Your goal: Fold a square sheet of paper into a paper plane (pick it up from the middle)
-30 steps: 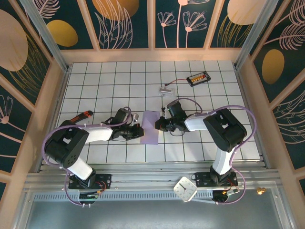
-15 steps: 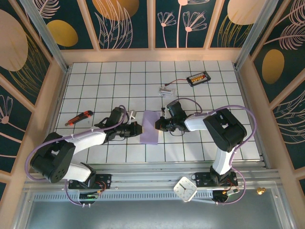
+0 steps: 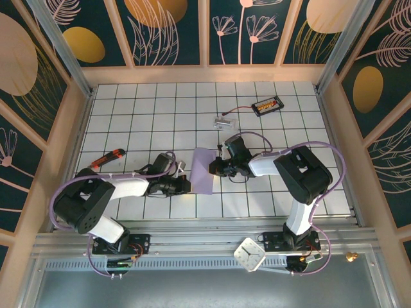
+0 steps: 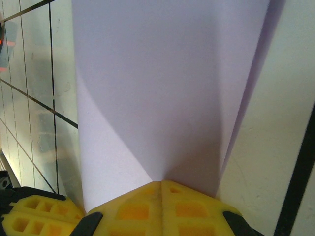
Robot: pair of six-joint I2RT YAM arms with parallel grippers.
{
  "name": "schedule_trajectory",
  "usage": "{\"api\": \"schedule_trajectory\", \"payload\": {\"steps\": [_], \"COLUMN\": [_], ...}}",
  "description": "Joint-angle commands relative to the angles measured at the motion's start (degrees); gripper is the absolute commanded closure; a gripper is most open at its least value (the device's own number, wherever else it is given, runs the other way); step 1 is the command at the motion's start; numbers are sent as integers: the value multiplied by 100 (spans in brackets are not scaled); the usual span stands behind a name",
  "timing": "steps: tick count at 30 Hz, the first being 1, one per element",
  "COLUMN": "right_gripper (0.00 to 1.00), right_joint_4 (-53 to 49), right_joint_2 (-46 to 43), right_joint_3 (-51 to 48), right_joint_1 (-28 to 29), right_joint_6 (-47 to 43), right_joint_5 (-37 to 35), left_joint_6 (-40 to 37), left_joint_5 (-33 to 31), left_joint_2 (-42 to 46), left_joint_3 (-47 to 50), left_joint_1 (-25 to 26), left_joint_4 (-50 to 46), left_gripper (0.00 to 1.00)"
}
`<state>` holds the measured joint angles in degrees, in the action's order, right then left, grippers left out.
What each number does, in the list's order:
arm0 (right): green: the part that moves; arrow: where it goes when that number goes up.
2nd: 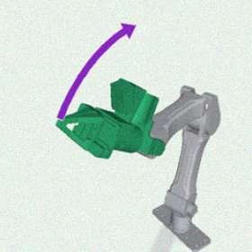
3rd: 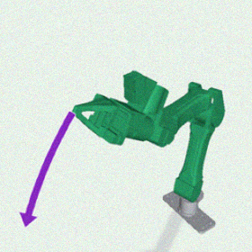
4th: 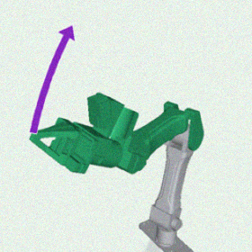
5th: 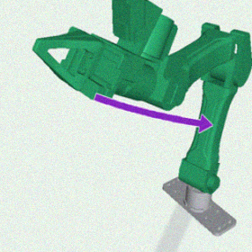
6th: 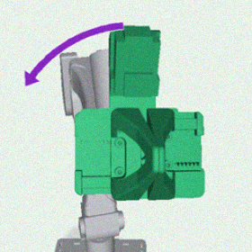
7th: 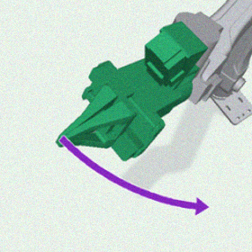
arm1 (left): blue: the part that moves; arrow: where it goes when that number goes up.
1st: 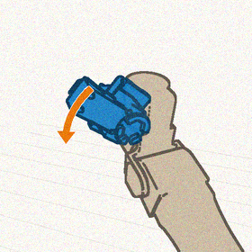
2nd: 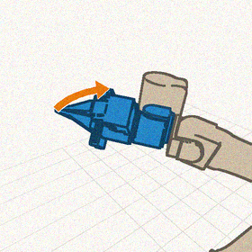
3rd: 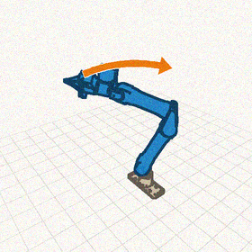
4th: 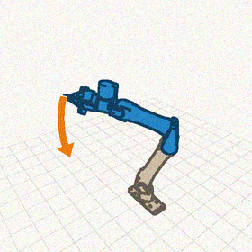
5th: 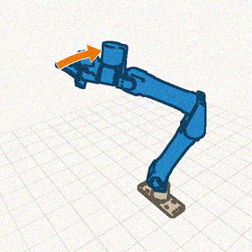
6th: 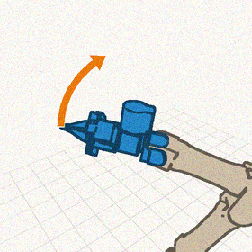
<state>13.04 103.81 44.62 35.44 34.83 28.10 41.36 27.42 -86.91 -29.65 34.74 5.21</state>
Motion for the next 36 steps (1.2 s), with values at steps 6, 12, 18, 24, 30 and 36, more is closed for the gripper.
{"api": "schedule_trajectory", "payload": {"steps": [6,12,18,24,30,36], "right_gripper": [100,100,100,100,100,100], "right_joint_4": [-1108,-1049,-1071,-1074,-1079,-1085], "right_joint_2": [308,347,327,342,306,344], "right_joint_3": [-254,-255,-259,-303,-331,-293], "right_joint_1": [-156,-151,-151,-154,-156,-166], "right_joint_6": [-240,-224,-230,-223,-205,-205], "right_joint_5": [-946,-913,-920,-913,-927,-920], "left_joint_6": [405,192,-82,-293,-216,325], "left_joint_5": [287,-174,-121,-446,-186,212], "left_joint_2": [566,-518,-1662,-1781,-754,-105], "left_joint_3": [-273,-1176,-1718,-1509,-1426,-885], "left_joint_1": [-32,-267,-496,-963,-1000,-488], "left_joint_4": [591,688,680,555,366,646], "left_gripper": [89,95,97,98,93,91]}}
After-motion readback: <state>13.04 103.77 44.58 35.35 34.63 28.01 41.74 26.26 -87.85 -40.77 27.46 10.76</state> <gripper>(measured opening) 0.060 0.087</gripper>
